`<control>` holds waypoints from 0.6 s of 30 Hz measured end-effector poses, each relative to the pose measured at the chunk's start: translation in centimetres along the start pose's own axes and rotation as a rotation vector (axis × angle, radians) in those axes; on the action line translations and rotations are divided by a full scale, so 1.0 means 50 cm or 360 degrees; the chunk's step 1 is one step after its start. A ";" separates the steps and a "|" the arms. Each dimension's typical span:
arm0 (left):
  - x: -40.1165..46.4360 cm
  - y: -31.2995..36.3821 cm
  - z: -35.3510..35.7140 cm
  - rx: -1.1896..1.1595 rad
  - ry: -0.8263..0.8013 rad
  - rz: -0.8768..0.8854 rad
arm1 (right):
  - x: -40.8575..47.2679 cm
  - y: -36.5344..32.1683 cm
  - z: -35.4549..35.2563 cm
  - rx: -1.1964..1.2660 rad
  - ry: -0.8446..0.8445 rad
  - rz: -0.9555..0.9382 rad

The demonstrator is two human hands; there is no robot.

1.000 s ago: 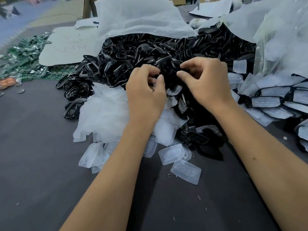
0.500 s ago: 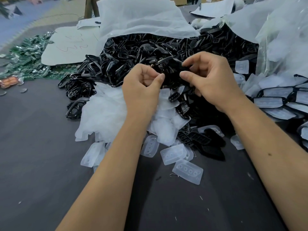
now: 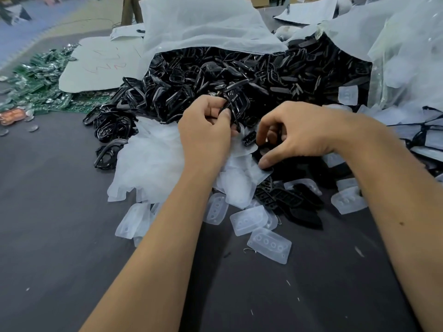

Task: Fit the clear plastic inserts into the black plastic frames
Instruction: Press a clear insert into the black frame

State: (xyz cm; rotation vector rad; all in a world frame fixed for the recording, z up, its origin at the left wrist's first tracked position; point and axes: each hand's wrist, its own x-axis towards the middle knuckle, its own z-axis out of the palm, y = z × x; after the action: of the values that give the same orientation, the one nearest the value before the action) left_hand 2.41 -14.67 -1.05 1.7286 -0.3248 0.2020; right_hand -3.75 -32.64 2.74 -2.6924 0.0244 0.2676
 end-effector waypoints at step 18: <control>-0.004 0.048 -0.016 0.0440 0.0351 0.0616 | 0.039 -0.014 0.064 0.1636 0.1072 -0.0106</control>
State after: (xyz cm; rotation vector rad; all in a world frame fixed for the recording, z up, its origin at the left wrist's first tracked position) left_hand 1.49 -14.26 1.27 1.8799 -0.4839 0.7430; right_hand -2.39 -30.58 -0.20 -1.6387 0.2090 -0.5443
